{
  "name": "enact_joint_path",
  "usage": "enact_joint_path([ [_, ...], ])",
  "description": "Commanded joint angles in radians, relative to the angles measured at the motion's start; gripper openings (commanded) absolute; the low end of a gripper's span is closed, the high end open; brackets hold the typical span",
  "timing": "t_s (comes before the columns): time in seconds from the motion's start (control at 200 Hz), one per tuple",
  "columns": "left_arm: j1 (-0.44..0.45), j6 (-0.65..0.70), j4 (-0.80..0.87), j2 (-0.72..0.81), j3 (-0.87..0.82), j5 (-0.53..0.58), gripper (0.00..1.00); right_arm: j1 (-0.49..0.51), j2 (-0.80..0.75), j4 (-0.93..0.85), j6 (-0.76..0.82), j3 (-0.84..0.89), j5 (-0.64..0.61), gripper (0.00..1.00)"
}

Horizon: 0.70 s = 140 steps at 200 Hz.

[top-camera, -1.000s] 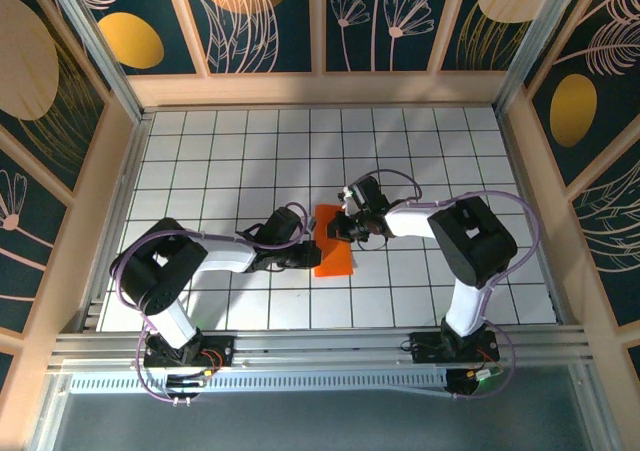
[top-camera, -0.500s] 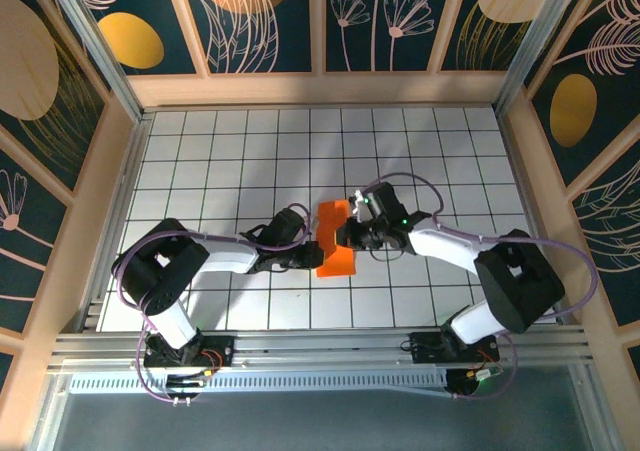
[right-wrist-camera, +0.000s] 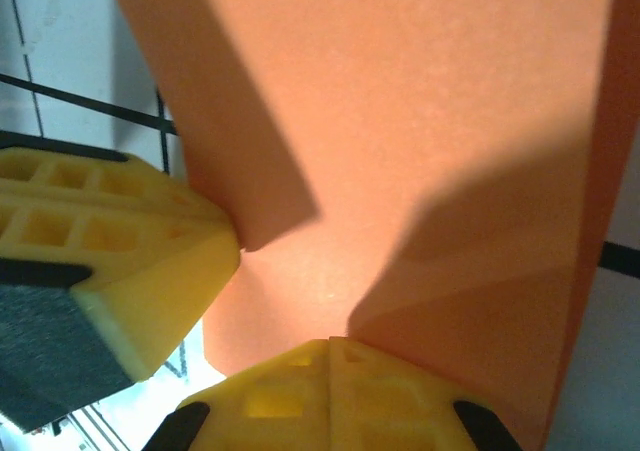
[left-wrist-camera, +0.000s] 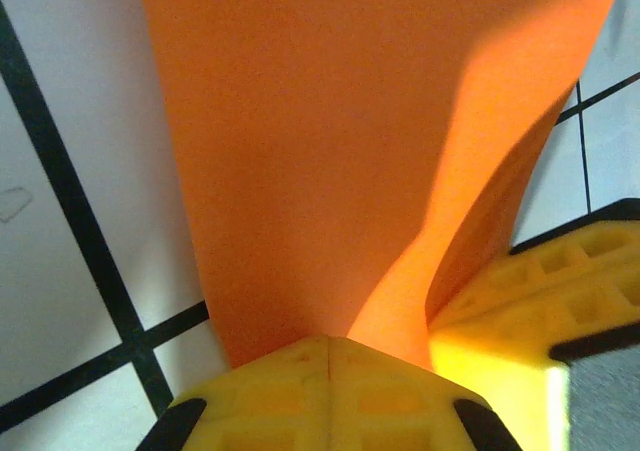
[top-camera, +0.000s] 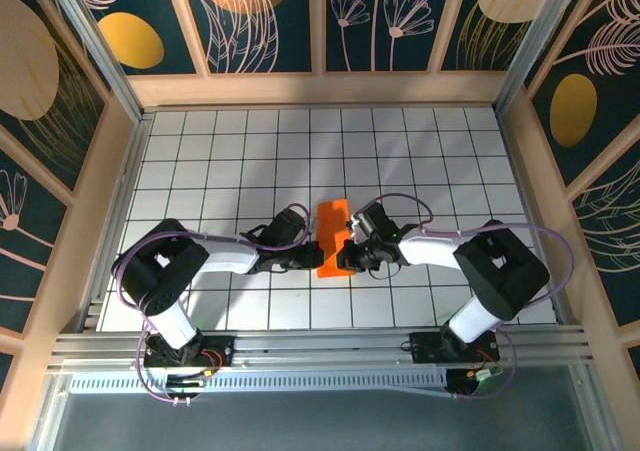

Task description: Fold a paper plane with a square sheet of paper (fold left side to right side)

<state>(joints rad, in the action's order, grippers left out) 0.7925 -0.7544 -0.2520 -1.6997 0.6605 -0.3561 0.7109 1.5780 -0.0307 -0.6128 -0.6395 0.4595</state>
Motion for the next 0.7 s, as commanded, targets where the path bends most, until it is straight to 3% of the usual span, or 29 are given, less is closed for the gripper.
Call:
enact_joint_path([
  [0.0,0.007,-0.035,0.039,0.025,0.026,-0.005,0.01,0.008,0.016,-0.044,0.017,-0.011,-0.047,0.0],
  [0.696,-0.059,0.021,0.017,-0.096,0.114,0.001,0.02,0.006,0.095,-0.1,0.066,0.006,-0.12,0.0],
])
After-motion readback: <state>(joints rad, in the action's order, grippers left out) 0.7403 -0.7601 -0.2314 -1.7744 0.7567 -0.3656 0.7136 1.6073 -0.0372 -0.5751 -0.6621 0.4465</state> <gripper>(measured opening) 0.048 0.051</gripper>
